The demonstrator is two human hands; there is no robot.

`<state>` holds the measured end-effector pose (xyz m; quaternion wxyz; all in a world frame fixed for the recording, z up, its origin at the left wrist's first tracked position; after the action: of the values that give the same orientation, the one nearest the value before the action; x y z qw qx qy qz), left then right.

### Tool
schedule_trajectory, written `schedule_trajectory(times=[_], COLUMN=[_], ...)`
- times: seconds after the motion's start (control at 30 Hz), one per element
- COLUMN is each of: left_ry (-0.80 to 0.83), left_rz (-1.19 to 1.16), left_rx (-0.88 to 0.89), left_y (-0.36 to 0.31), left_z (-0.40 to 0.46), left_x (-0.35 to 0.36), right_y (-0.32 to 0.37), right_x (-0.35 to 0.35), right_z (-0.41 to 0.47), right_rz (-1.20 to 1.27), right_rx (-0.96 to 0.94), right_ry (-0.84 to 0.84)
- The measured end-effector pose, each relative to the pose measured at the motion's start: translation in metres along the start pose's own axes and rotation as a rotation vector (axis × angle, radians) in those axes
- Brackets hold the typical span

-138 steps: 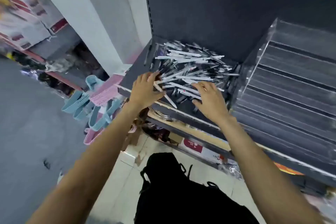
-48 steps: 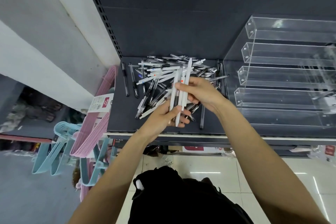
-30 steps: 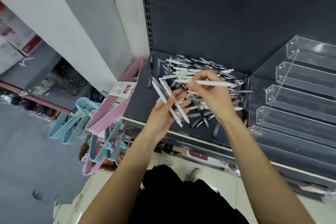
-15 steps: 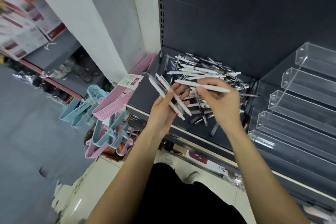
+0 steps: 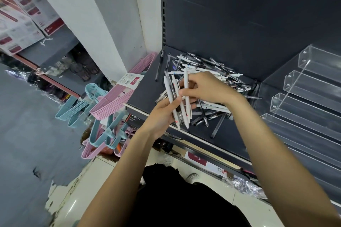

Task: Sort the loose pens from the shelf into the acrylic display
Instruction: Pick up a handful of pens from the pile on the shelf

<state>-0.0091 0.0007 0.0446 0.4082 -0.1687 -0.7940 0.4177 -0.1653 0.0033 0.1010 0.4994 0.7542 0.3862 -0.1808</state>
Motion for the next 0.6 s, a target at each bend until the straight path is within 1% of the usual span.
schedule_trajectory(times=[0.13, 0.23, 0.3, 0.37, 0.4, 0.47, 0.53, 0.6], left_ry=[-0.04, -0.046, -0.033, -0.011, -0.006, -0.028, -0.077, -0.12], left_rz=[-0.077, -0.112, -0.107, -0.069, -0.056, -0.093, -0.212, -0.375], left_rx=[0.022, 0.024, 0.018, -0.003, -0.013, -0.014, 0.019, 0.08], left_y=[0.005, 0.011, 0.015, 0.02, 0.023, 0.027, 0.027, 0.024], left_z=[0.003, 0.004, 0.002, 0.0, -0.002, -0.004, -0.003, -0.001], left_x=[0.001, 0.001, 0.0, 0.001, 0.001, 0.003, 0.002, 0.0], right_y=[-0.004, -0.003, 0.0, 0.004, 0.007, 0.015, 0.02, 0.019], right_x=[0.003, 0.006, 0.003, -0.006, -0.012, -0.026, -0.033, -0.023], right_z=[0.014, 0.018, 0.021, 0.025, 0.025, 0.021, 0.009, -0.003], right_rz=[0.181, 0.442, 0.564, 0.622, 0.652, 0.741, 0.776, 0.724], right_rx=[0.002, 0.014, 0.035, 0.051, 0.042, -0.035, -0.126, -0.154], right_ry=[0.03, 0.071, 0.042, -0.071, -0.159, -0.375, -0.57, -0.655])
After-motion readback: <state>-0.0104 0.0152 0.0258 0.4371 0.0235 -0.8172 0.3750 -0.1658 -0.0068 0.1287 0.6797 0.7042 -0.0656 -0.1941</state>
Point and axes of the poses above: each hand's wrist, its own z-axis towards the middle knuckle, its own x-axis out of the palm, y = z × x, the point moved 1 cm from there along z, towards the middle knuckle, and after that the axes turned 9 degrees about y, right-handed, at the moved point
